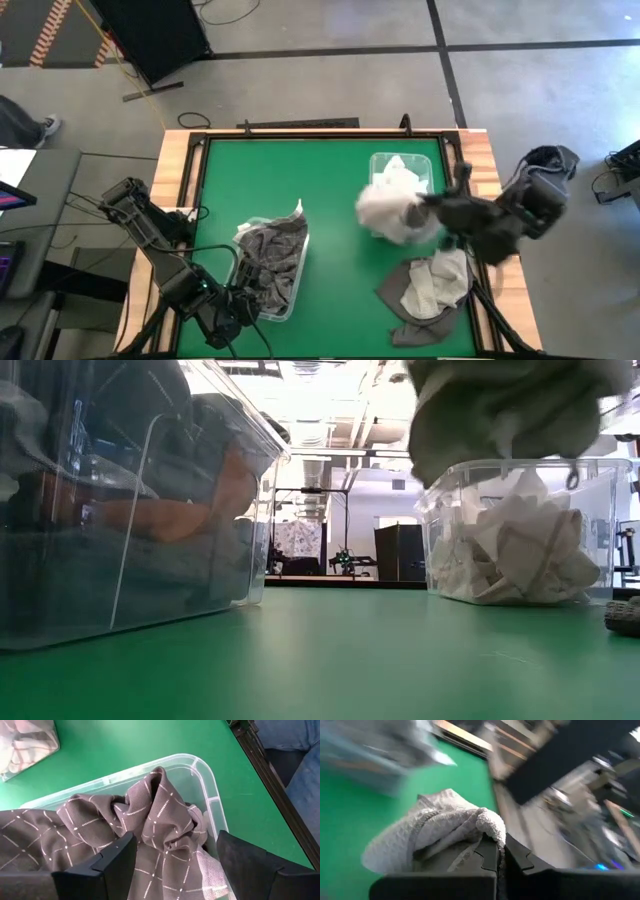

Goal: Sort towels by color in basket
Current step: Put the gray towel into the top transparent bin

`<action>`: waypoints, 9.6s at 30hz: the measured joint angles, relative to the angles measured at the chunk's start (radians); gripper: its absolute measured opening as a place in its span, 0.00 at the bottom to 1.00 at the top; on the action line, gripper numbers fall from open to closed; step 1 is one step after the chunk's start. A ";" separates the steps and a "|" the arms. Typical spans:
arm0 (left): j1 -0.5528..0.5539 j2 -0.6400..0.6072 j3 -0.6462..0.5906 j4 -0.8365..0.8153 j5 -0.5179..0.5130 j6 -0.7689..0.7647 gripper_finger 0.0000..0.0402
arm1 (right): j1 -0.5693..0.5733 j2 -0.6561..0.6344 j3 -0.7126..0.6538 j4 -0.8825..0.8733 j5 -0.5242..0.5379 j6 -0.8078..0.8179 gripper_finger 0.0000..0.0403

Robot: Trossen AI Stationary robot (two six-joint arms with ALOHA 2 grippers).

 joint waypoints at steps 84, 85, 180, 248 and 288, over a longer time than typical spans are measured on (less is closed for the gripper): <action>0.000 0.000 0.000 0.004 -0.031 -0.035 0.66 | 0.002 0.272 -0.696 0.466 -0.674 0.566 0.48; 0.000 0.000 0.000 0.004 -0.031 -0.035 0.66 | -0.006 0.269 -0.694 0.473 -0.676 0.544 0.43; 0.006 0.000 -0.001 -0.004 -0.046 -0.024 0.66 | -0.793 0.103 -0.468 0.235 -0.838 -0.053 0.33; -0.003 0.000 -0.001 0.000 -0.048 -0.031 0.66 | -0.378 0.074 -0.471 0.256 -0.383 -0.064 0.03; -0.002 0.001 -0.113 0.064 -0.051 0.009 0.66 | -1.166 0.088 -0.850 0.676 -0.863 -0.262 0.05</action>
